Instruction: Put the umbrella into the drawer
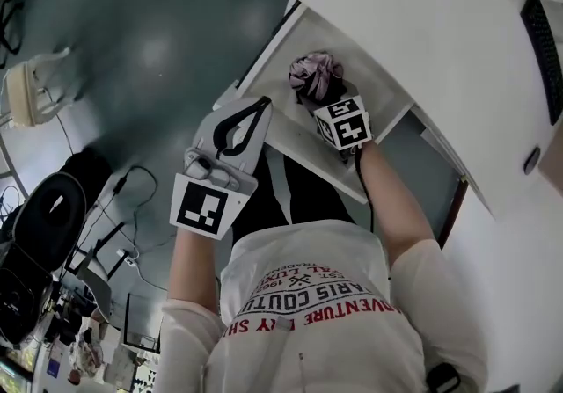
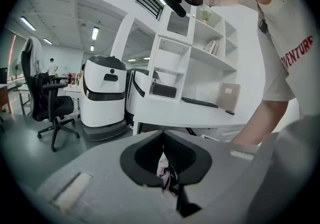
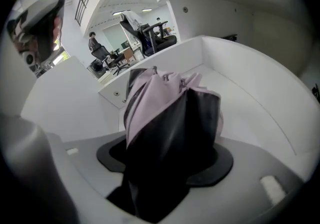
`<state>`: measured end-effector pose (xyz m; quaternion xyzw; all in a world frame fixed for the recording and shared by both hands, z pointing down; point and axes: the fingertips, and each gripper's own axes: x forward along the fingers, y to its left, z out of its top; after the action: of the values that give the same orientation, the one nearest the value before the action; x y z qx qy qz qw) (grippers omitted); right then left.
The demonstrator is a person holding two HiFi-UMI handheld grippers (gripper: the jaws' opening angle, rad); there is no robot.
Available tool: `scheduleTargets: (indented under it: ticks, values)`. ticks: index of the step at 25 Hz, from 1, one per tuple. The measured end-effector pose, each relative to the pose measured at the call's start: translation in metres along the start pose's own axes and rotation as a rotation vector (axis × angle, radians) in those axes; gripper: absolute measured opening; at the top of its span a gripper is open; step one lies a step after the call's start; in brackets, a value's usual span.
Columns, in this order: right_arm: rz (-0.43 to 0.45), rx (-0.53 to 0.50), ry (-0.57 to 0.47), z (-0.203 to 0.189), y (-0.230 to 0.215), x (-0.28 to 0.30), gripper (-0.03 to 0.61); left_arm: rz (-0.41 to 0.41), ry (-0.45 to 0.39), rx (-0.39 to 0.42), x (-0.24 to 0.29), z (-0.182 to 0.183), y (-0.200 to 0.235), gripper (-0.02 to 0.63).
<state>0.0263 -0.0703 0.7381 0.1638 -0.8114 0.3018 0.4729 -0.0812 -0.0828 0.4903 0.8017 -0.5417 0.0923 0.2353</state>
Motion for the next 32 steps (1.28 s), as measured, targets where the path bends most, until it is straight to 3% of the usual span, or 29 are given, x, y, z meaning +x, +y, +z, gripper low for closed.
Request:
scheduleTargets:
  ticks: [6,14,15,17,23,28,32]
  values:
    - [-0.029,-0.002,-0.043,0.003,0.000,-0.014,0.336,-0.062,0.019,0.018,0.002,-0.001,-0.010,0.008]
    - [-0.136,0.024,-0.213,0.033,0.007,-0.096,0.331,-0.144,0.019,0.119,0.000,0.036,-0.033,0.008]
    - [-0.149,0.039,-0.243,0.040,0.009,-0.110,0.309,-0.148,0.011,0.128,0.000,0.044,-0.037,0.008]
    - [-0.194,0.055,-0.306,0.051,0.013,-0.140,0.172,-0.163,-0.020,0.137,-0.002,0.061,-0.045,0.008]
    - [-0.325,0.079,-0.522,0.066,0.031,-0.227,-0.002,-0.237,-0.072,0.224,-0.015,0.094,-0.078,0.008]
    - [-0.412,0.101,-0.669,0.069,0.053,-0.300,-0.002,-0.281,-0.080,0.224,-0.034,0.111,-0.099,0.008]
    - [-0.497,0.067,-0.793,0.075,0.077,-0.360,-0.002,-0.329,-0.104,0.286,-0.050,0.131,-0.115,0.007]
